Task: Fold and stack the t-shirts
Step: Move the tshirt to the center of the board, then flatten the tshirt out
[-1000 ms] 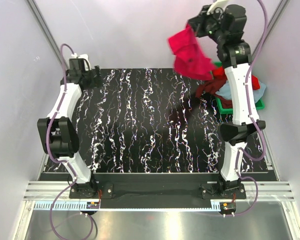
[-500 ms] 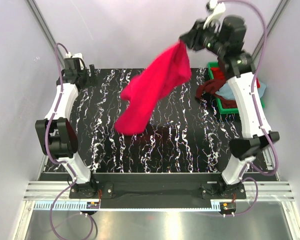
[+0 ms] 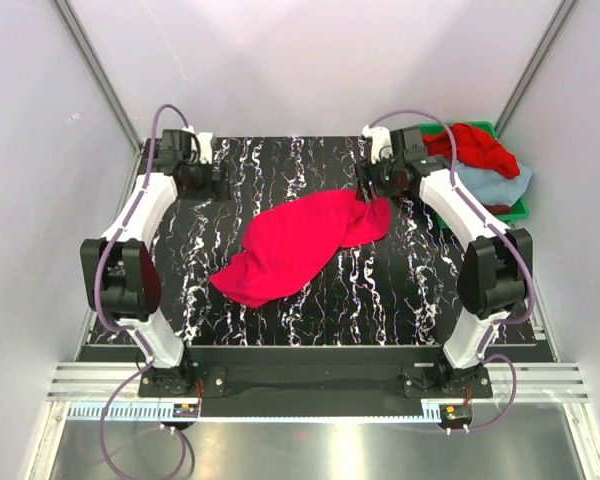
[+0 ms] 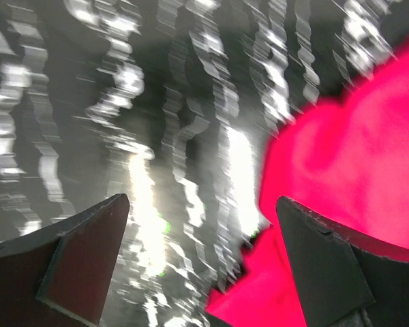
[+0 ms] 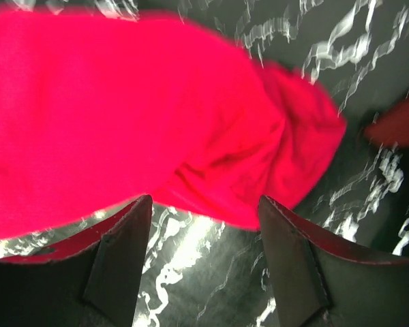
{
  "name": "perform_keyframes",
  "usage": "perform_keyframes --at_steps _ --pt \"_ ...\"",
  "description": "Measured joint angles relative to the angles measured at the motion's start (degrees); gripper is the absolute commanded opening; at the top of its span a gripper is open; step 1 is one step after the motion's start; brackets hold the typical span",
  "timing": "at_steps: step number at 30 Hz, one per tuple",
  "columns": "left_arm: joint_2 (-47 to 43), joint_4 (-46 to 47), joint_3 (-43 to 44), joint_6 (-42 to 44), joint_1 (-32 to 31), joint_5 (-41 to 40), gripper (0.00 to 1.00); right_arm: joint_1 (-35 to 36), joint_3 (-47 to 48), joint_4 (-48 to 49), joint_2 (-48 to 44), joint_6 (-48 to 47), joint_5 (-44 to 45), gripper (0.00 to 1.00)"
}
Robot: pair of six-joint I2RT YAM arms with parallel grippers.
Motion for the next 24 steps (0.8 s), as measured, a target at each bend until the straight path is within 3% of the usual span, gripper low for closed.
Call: perform_keyframes --at_steps 3,9,17,24 --pt "0.76 -3.15 0.20 0.15 -0.98 4.07 0.91 -0.02 5.95 -0.61 1.11 -0.46 -2.58 0.70" --pt "4.87 -7.04 1.25 0.87 -0.83 8.04 0.91 -0.02 20.39 -3.82 8.39 -2.67 -5.33 0.69" --pt "12.81 -10.43 8.11 1.75 -0.79 9.53 0.91 -0.07 37.90 -12.20 29.16 -3.32 -8.20 0.69" --pt "12.83 -11.76 8.04 1.90 -0.96 10.62 0.91 -0.07 42.01 -15.85 38.32 -1.97 -12.46 0.70"
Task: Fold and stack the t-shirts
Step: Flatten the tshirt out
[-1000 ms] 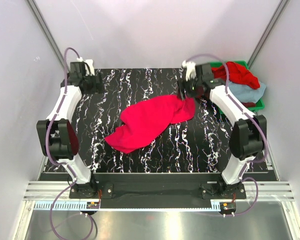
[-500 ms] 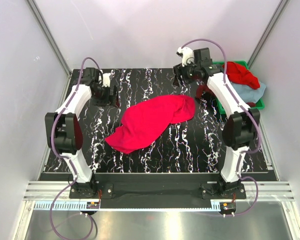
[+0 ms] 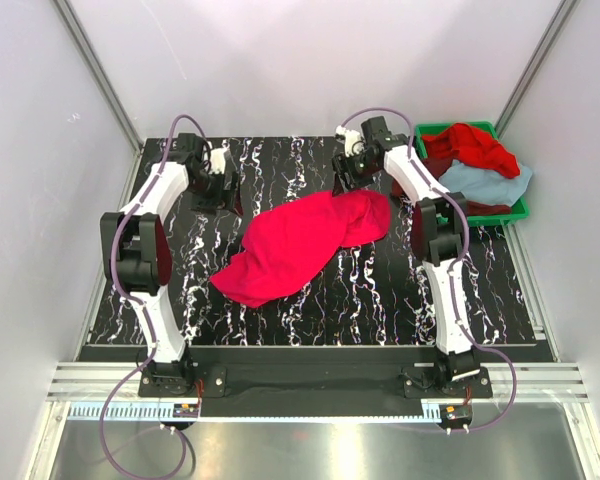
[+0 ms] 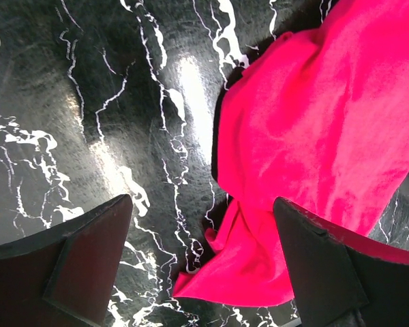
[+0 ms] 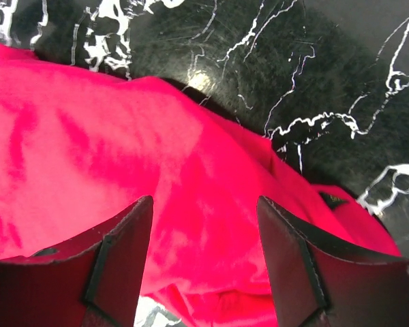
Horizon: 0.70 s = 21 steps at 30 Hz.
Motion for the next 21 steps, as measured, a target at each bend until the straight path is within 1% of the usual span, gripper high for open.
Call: perform_keyframes --at_steps 9,17,19,21 --pt "-0.02 -0.33 -2.73 0.22 -1.40 0.22 0.92 0.00 1.36 0.15 3.23 0.07 0.44 0.70" --pt "-0.07 -0.22 -3.48 0.26 -4.42 0.11 0.91 0.52 2.93 2.03 5.70 0.07 6.91 0.69" --pt "0.04 -0.09 -3.50 0.26 -4.79 -0.07 0.88 0.70 3.37 2.84 5.99 0.07 9.18 0.66" --pt "0.37 0.15 -3.39 0.39 -4.79 -0.15 0.81 0.83 4.33 3.52 6.60 -0.11 10.69 0.59"
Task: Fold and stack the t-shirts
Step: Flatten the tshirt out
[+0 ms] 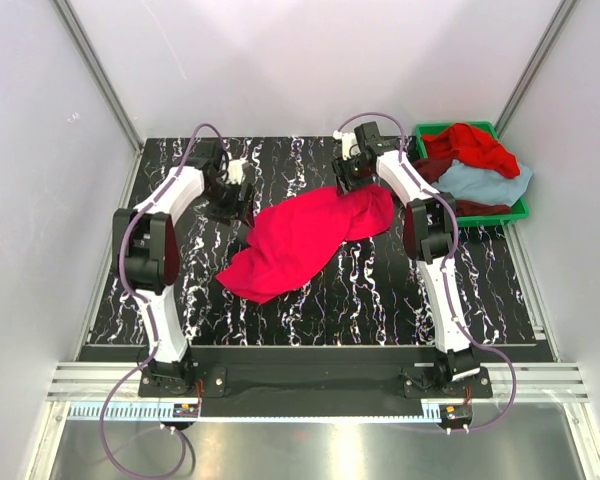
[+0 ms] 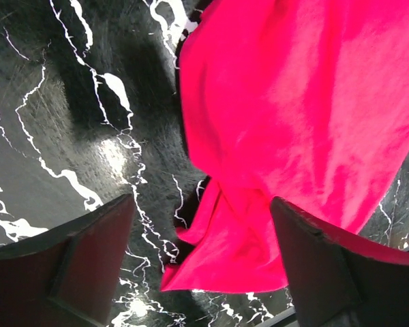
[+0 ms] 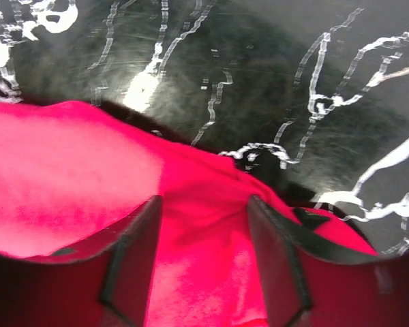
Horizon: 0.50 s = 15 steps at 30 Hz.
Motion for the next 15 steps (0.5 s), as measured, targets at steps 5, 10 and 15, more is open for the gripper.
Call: perform_keyframes --at_steps 5,10,15 --pt "5.31 -0.13 4.39 0.74 0.04 0.09 0.75 0.04 0.11 0.33 0.13 -0.50 2.32 0.58" --pt "10.08 -0.42 7.28 1.51 0.04 1.57 0.71 0.04 -0.13 0.70 0.13 -0.50 2.91 0.62" --pt "10.27 -0.15 5.79 1.51 0.28 2.69 0.73 0.04 -0.20 0.92 0.13 -0.55 3.72 0.63"
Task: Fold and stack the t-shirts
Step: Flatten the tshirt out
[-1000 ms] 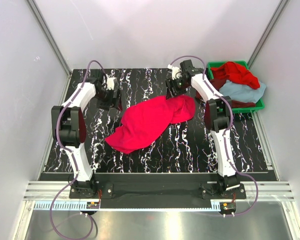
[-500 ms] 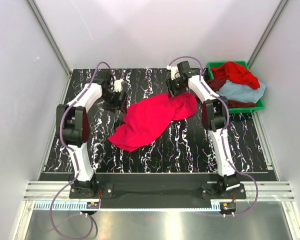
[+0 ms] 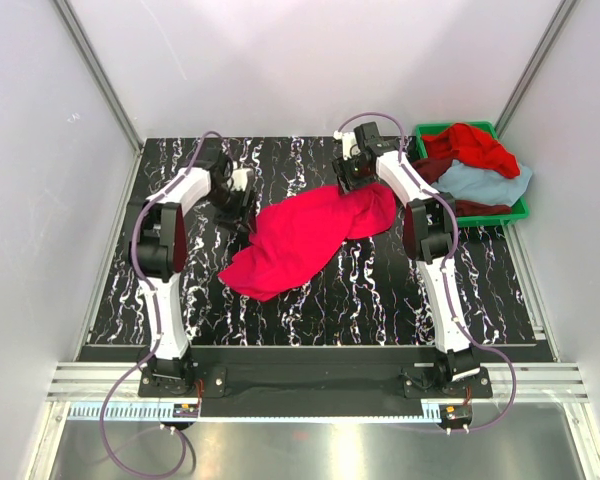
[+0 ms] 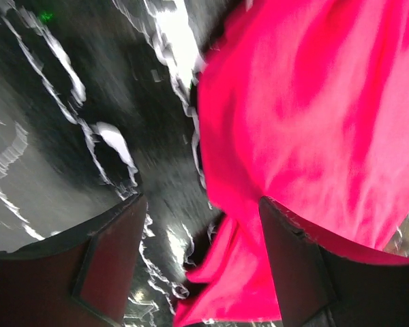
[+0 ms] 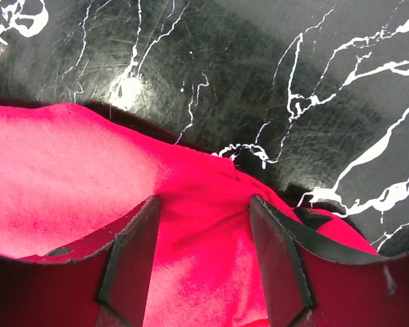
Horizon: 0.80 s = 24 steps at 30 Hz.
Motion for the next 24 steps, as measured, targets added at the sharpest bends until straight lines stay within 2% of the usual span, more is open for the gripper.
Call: perform_keyframes --at_steps 5,13,18,24 --pt "-5.90 -1.70 -8.59 -0.22 1.70 1.81 0.68 0.02 -0.11 0.52 -0.02 -0.11 0.74 0.64" --pt "-12.98 -4.55 -15.34 -0.20 3.06 2.32 0.62 0.02 -0.11 0.68 -0.02 -0.11 0.83 0.64" --pt "-13.86 -6.51 -18.23 -0.22 3.10 2.54 0.51 0.04 -0.11 0.83 -0.02 -0.11 1.70 0.64" --pt "-13.64 -8.83 -20.11 0.04 3.67 2.71 0.51 0.04 -0.11 0.87 -0.02 -0.11 2.03 0.64"
